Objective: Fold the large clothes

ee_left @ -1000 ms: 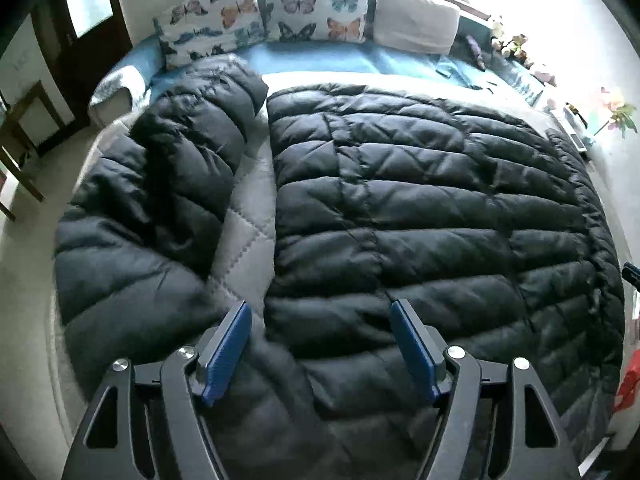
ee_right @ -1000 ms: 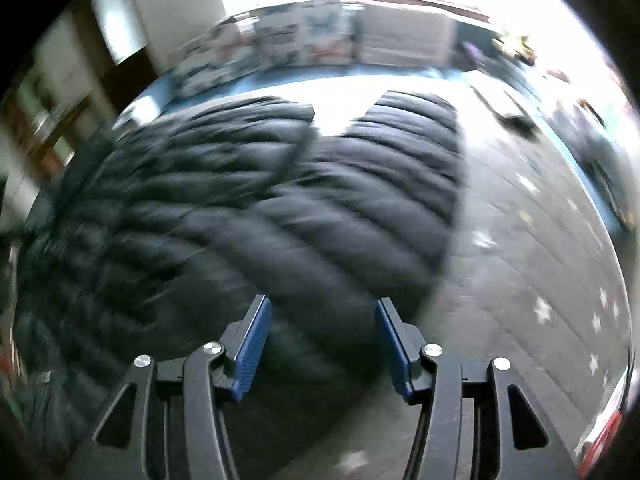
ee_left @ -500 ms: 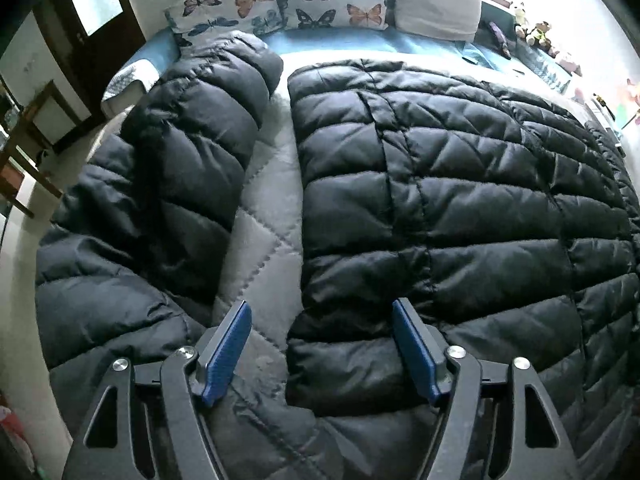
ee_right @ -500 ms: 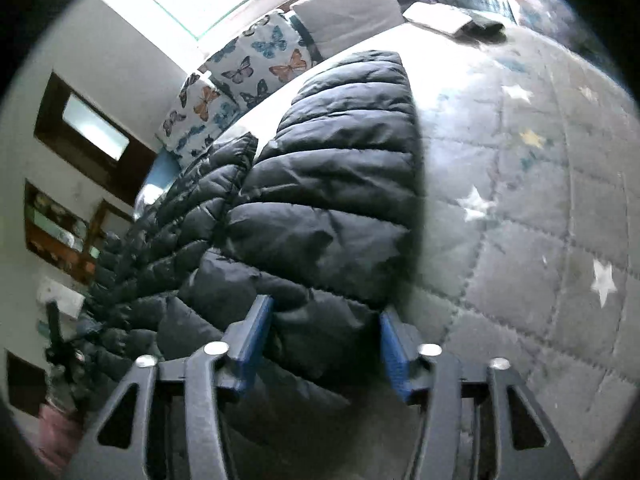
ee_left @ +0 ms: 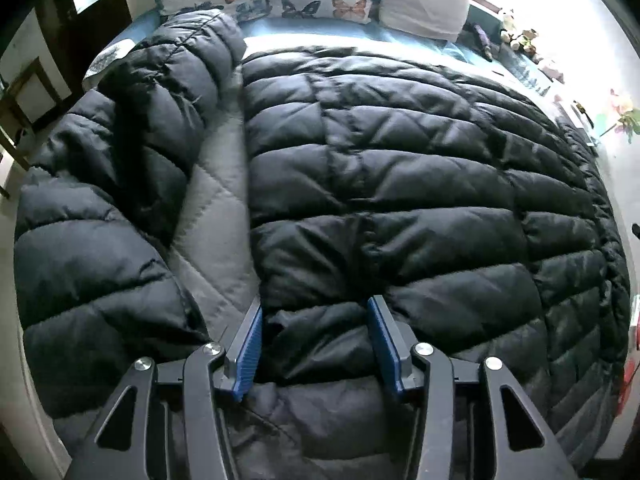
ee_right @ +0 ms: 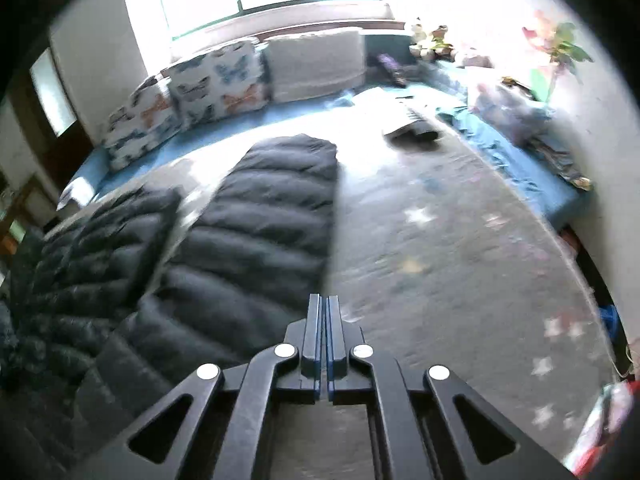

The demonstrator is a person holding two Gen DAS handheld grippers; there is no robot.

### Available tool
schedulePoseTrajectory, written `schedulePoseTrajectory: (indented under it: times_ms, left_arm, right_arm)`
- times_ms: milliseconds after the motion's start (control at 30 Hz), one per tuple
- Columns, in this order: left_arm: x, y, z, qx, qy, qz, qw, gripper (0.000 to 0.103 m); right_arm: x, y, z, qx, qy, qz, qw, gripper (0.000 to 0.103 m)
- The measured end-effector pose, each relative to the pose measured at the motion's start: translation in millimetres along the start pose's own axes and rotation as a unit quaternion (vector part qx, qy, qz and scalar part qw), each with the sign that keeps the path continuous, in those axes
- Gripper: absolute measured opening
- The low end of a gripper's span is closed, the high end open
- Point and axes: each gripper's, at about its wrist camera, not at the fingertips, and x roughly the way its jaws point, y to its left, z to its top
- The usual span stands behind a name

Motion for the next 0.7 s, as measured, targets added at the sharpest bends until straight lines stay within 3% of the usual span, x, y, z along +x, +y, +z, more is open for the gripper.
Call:
schedulePoseTrajectory:
  times_ms: [67,133,200,233,267,433,533,633,667,700]
  left_arm:
    - [-1.4,-10.5,-2.0,0.014,-0.002,0.015,0.9998,0.052]
    - [1.1,-11.0,0.4,0.012,-0.005,0.019,0.9997,0.052]
    - [3.2,-6.3,2.4,0.000,-0.002,0.011,0.9999,0.053]
    - [3.5,-4.3,4.0,-0.005,0.000,0.008,1.0000,0.053]
    - [3.5,-2.8,5.8,-0.007,0.002,0.009,0.9999,0.054]
    - [-12.8,5.1,16.9,-0.017,-0.012,0.007,0.9998,0.053]
    - [-46.4,14.5,13.9,-0.011,-0.062,0.003,0.9980,0.053]
    - [-74.1,29.6,20.8,-0.017,-0.096,0.025,0.9949,0.054]
    - [-82.6,40.0,24.8,-0.026,-0.106,0.037,0.9934,0.059]
    - [-88.7,50.7,27.7,-0.036,-0.111,0.043,0.9922,0.072]
  right_arm:
    - [-2.4,-9.1,0.7,0.019,0.010,0.031,0.999,0.004]
    - [0.0,-12.2,-5.2,0.051,0.030,0.095,0.994,0.006]
    - [4.7,-7.6,-12.3,0.063,0.044,0.126,0.989,0.025]
    - [8.2,-2.5,-17.0,0.061,0.050,0.135,0.988,0.051]
    - [10.6,1.7,-24.2,0.056,0.054,0.143,0.987,0.063]
    - [34.1,16.5,-36.6,0.074,0.085,0.163,0.980,0.063]
    - [39.3,22.0,-39.0,0.068,0.083,0.158,0.982,0.063]
    - [40.4,20.5,-37.4,0.072,0.082,0.159,0.981,0.064]
    - [40.6,18.8,-36.8,0.077,0.083,0.163,0.980,0.064]
    - [41.5,16.8,-35.8,0.083,0.084,0.167,0.979,0.064]
